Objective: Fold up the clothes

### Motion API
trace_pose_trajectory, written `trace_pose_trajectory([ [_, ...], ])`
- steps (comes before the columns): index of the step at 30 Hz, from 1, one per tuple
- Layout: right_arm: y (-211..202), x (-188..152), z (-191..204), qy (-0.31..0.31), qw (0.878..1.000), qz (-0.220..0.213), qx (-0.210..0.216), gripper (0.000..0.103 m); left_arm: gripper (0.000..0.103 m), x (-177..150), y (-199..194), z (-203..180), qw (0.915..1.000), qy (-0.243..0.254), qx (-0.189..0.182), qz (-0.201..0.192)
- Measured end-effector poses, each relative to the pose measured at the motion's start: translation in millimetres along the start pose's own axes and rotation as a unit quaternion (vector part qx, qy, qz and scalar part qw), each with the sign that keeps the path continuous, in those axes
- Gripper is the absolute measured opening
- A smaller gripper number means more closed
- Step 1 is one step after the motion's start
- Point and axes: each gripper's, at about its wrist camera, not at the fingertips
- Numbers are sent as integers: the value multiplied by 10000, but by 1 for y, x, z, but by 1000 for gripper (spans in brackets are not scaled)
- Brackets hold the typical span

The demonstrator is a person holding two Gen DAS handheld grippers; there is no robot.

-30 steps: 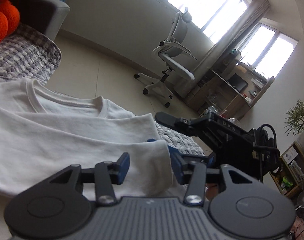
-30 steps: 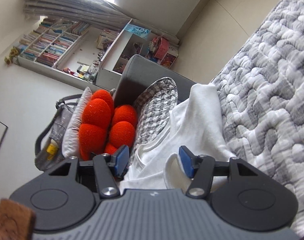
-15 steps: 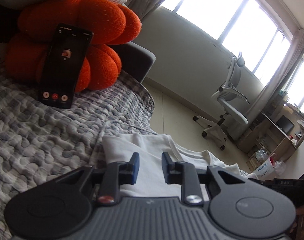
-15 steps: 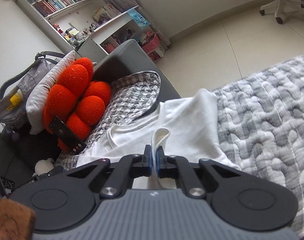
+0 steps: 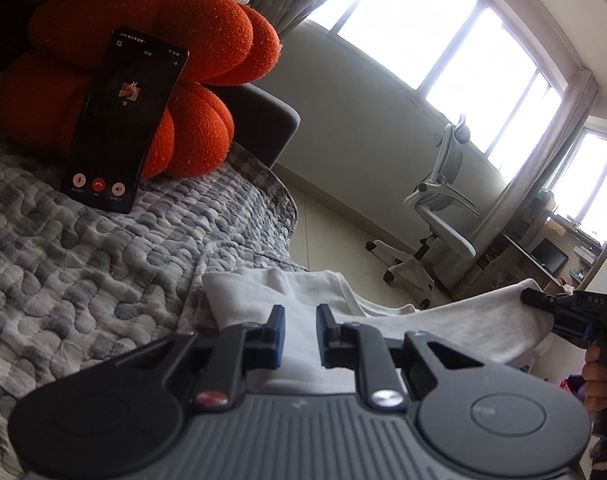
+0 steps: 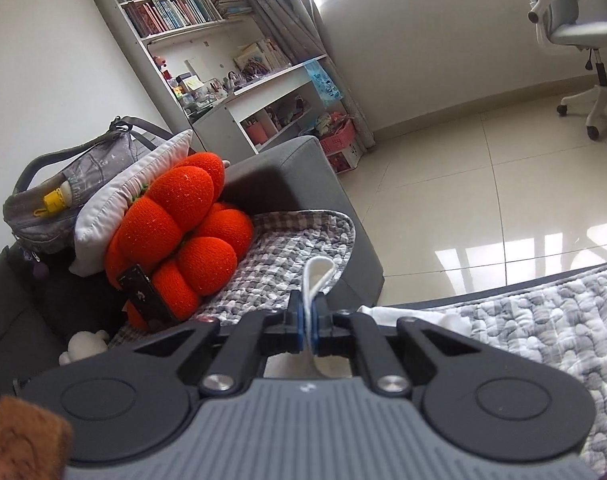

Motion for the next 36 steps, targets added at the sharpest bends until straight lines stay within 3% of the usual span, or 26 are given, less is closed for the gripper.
trace_pose_trajectory([
  [4,-1,-6,-14,-105,9998,-28,-144,6,16,-5,1,-1,9998,159,-89,82],
  [11,19,-46,-38,-523,9959,363,-636,6,16,-18,4,-5,9966,741,-37,358],
  [18,24,-67,-40,-1153,9906,232,-702,6,17,-19,6,-9,9942,975,49,455],
  [20,19,-67,-34,-1409,9877,73,-677,13,17,-15,4,-17,9929,1117,46,402],
  [24,7,-65,-16,-1987,9774,-317,-646,15,17,-6,3,-30,9898,1411,-62,203],
  [28,7,-69,3,-2507,9648,-518,-600,39,17,-2,16,-36,9855,1689,-48,156],
  [33,19,-79,12,-2921,9547,-382,-426,38,17,-9,37,-28,9820,1868,129,251],
  [36,29,-87,4,-2947,9542,-114,-501,29,17,-14,41,-17,9843,1735,150,289],
])
Point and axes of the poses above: each gripper's, at about its wrist camera, not at the fingertips, and y roughly the way its jaws point, z to its left, x to its top, and after that the axes turned 15 degrees about -z, right-handed
